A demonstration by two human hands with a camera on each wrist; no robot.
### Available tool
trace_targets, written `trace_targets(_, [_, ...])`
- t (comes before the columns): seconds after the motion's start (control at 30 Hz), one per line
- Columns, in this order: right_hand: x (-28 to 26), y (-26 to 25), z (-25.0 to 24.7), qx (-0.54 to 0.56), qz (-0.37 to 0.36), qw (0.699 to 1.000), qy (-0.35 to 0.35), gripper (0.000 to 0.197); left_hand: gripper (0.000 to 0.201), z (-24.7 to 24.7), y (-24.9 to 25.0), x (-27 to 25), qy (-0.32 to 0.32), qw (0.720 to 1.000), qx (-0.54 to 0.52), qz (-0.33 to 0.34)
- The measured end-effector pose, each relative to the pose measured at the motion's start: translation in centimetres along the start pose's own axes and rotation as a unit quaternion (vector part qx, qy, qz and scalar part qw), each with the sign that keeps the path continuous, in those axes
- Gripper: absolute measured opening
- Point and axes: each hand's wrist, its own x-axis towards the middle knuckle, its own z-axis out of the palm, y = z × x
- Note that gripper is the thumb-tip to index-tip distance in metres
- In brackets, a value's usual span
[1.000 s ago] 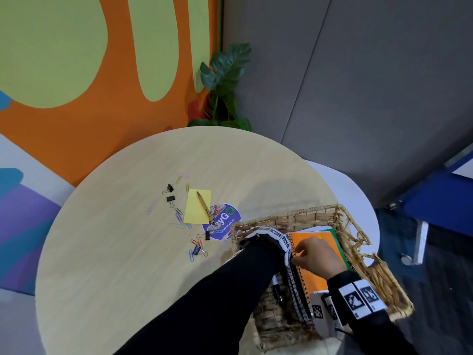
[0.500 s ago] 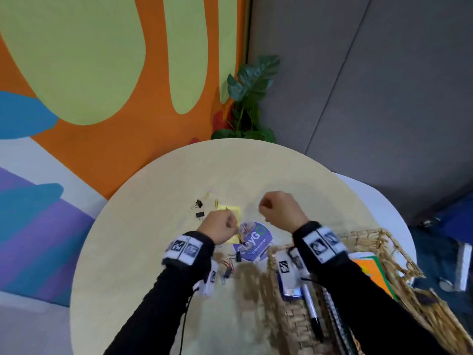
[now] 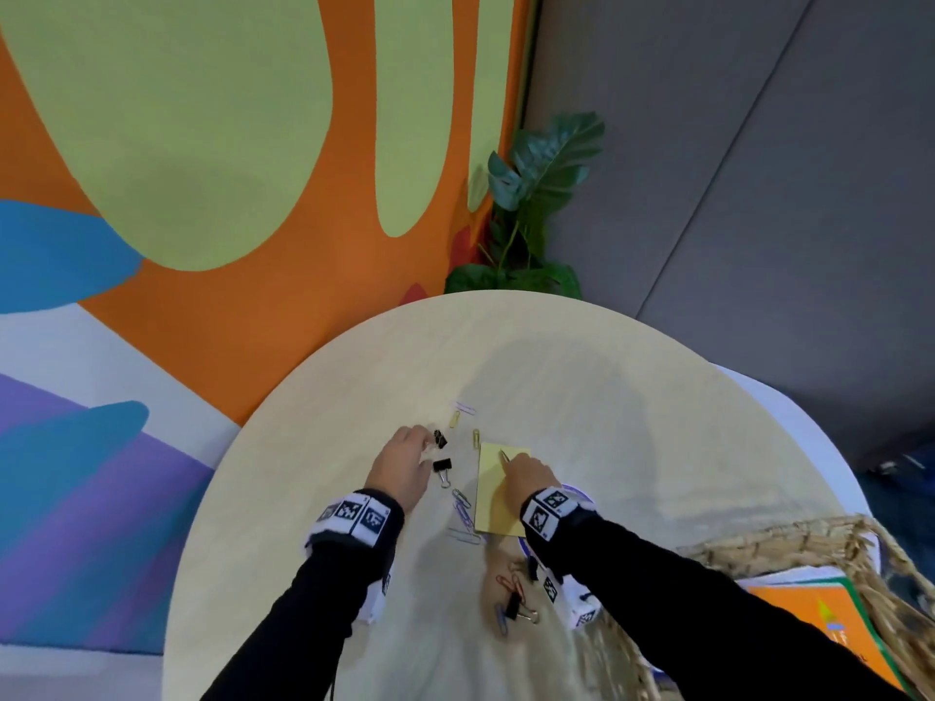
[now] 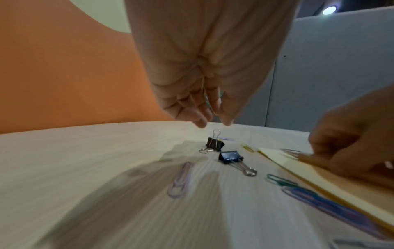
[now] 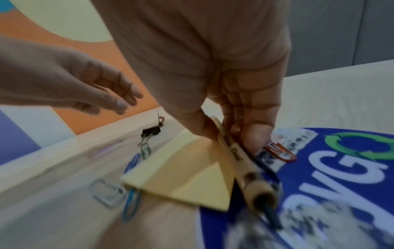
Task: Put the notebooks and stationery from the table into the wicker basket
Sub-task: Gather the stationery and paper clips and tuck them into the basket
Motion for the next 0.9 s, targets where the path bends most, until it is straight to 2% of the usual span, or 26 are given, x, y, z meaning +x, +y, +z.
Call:
trace_targets(0.1, [-0.7, -0.3, -1.1, 0.025, 0.013, 1.000, 0.000, 0.030, 0.041, 0.1, 0.3, 2.6, -0.016, 1.000, 0.007, 0.022])
trace_targets(0.17, [-2.0, -0.2, -2.9, 0.062, 0.009, 0.998, 0.021, 0.011, 0.046, 0.2, 0.3, 4.0, -0.032, 0.999, 0.023, 0.037])
trace_targets(0.27, [-4.9, 1.5, -5.6, 0.124, -0.007, 0.989, 0.076, 0.027, 0.039, 0.3, 0.5, 5.6, -0.071, 0.995, 0.060, 0.039])
trace_targets(0.4, [-10.4, 5.9, -8.0, 0.189, -0.024, 0.973, 0.129, 0.016, 0.025, 0.3, 0.4, 6.5, -0.090, 0.992, 0.089, 0.009])
trace_targets(0.57, [-16.3, 13.0, -8.1, 0.212, 0.010, 0.965, 0.153, 0.015, 0.018, -0.4, 1.0, 6.0, -0.056, 0.996, 0.076, -0.002])
trace_targets(0.7, [-18.9, 16.9, -4.7, 0.204, 0.044, 0.971, 0.114, 0.024, 0.010, -2.6, 2.4, 4.7, -0.006, 0.998, 0.058, 0.022])
trace_targets(0.83, [-18.6, 18.2, 0.0, 0.071, 0.083, 0.993, 0.044, 0.044, 0.008, -4.7, 5.7, 1.9, 0.053, 0.997, 0.014, 0.047])
trace_targets(0.9, [-17.6, 18.4, 2.2, 0.032, 0.099, 0.995, 0.000, 0.042, 0.007, -5.3, 8.0, 0.0, 0.068, 0.995, -0.019, 0.072])
